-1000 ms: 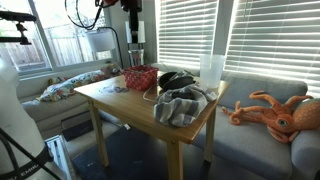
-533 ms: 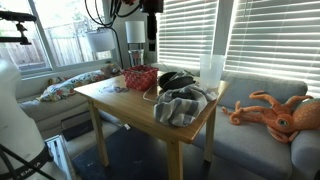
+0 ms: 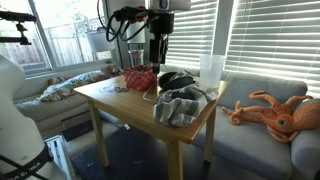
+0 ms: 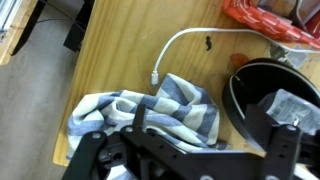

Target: Pick up the toy car from the towel and put it in the red basket.

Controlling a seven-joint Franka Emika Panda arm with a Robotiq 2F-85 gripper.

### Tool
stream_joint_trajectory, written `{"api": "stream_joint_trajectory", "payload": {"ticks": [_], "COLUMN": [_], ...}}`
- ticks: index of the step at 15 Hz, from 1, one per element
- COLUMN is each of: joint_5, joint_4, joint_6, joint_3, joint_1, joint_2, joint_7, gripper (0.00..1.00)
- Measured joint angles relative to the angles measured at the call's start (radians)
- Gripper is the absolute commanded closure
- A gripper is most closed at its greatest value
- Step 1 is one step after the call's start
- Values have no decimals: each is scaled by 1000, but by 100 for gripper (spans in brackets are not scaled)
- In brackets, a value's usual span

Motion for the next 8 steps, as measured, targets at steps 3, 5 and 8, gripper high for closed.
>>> {"api": "stream_joint_trajectory", "payload": {"ticks": [3,5,8], "joint_5": [4,6,7], "joint_4": [-33,-40,-42], "joint_6": [45,72,93], "joint_3": [-6,-10,-19], "joint_1": [-28,-35,-39], "joint_2": [12,24,43], "joint_7": [56,88,115], "gripper": [30,30,22]}}
